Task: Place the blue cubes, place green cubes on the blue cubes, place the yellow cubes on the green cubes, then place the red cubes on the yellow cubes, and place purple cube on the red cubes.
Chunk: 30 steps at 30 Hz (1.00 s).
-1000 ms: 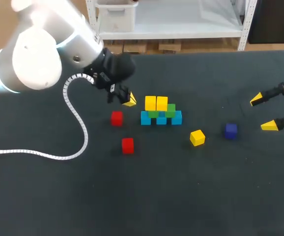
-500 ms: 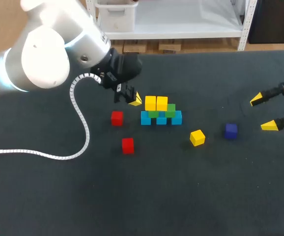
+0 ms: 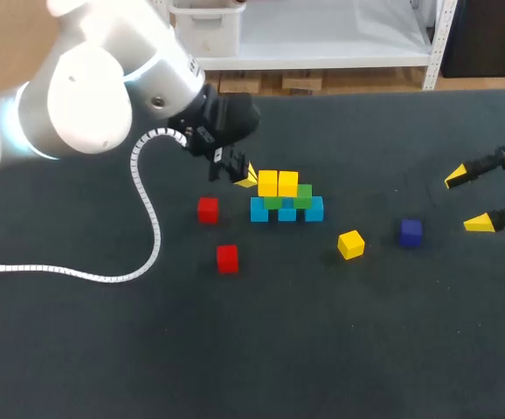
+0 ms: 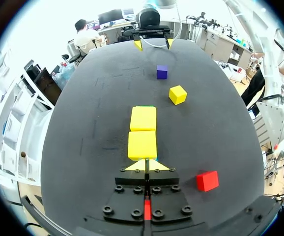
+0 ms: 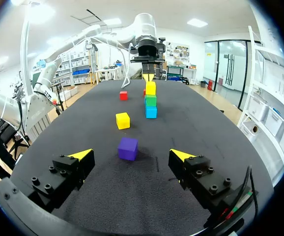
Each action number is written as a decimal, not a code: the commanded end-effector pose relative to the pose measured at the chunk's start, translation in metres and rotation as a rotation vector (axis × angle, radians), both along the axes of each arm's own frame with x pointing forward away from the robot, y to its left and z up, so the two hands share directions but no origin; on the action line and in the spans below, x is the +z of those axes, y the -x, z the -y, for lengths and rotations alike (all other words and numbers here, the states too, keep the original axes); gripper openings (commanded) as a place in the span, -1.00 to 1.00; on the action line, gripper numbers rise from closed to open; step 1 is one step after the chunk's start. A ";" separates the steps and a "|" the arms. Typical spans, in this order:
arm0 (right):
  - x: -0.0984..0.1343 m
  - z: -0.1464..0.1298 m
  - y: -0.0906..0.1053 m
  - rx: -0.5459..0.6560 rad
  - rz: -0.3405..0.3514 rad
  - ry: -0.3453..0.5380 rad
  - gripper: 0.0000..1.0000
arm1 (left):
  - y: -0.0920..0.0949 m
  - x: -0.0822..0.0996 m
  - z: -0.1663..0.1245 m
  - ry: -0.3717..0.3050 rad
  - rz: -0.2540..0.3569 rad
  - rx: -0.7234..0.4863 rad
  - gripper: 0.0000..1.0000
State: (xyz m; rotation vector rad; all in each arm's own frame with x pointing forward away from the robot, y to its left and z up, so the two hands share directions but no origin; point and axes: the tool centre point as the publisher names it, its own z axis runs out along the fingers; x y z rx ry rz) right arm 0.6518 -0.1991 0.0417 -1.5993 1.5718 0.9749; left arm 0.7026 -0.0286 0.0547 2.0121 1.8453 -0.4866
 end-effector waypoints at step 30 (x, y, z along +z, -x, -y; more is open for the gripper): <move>0.000 0.000 0.000 0.000 0.001 -0.001 1.00 | 0.000 0.008 -0.030 0.007 -0.008 0.078 1.00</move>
